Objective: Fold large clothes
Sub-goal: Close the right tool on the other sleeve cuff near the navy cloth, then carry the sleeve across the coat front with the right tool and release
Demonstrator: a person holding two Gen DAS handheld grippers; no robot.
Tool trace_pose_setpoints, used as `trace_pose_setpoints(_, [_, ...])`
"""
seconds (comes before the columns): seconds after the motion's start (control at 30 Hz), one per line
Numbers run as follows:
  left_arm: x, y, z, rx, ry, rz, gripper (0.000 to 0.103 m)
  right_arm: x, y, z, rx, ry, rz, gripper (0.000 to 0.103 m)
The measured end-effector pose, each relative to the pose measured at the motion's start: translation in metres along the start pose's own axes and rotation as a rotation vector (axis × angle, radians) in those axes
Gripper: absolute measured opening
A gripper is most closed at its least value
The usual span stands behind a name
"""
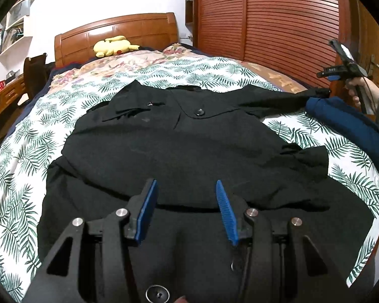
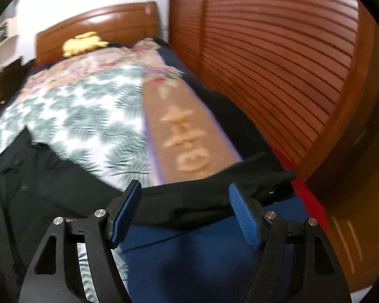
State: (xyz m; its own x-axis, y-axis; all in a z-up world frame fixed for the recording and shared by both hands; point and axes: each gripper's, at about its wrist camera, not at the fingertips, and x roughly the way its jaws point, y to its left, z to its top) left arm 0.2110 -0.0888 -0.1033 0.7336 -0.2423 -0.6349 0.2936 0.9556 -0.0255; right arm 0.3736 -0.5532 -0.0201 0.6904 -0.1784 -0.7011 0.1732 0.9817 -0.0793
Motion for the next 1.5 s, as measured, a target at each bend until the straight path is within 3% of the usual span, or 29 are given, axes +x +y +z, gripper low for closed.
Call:
trace_pose_setpoints(0.3, [0.005, 0.001, -0.004, 0.003, 0.014, -0.003, 0.047, 0.053, -0.052, -0.012, 0.134, 0.132, -0.088, 0.073])
trace_pose_setpoints(0.53, [0.007, -0.003, -0.006, 0.013, 0.022, -0.007, 0.047, 0.07, -0.063, -0.017, 0.217, 0.162, -0.024, 0.072])
trace_pose_setpoints(0.6, [0.007, -0.005, -0.007, 0.015, 0.023, -0.007, 0.047, 0.072, -0.06, -0.018, 0.209, 0.174, -0.008, 0.054])
trace_pose_setpoints(0.67, [0.007, -0.005, -0.006, 0.016, 0.024, -0.007, 0.047, 0.075, -0.055, -0.018, 0.184, 0.182, 0.0, 0.023])
trace_pose_setpoints(0.77, [0.006, -0.005, -0.007, 0.015, 0.023, -0.01, 0.047, 0.07, -0.039, -0.018, 0.107, 0.169, -0.002, 0.01])
trace_pose_setpoints(0.83, [0.005, -0.005, -0.006, 0.012, 0.02, -0.011, 0.047, 0.064, -0.031, -0.017, 0.086, 0.149, 0.017, 0.008])
trace_pose_setpoints(1.17, [-0.016, 0.002, -0.007, -0.012, -0.023, -0.03, 0.047, -0.013, 0.039, 0.01, -0.075, 0.027, 0.105, 0.005])
trace_pose_setpoints(1.5, [-0.043, 0.01, -0.01, -0.013, -0.064, -0.045, 0.047, -0.099, 0.167, 0.018, -0.294, -0.105, 0.233, 0.003])
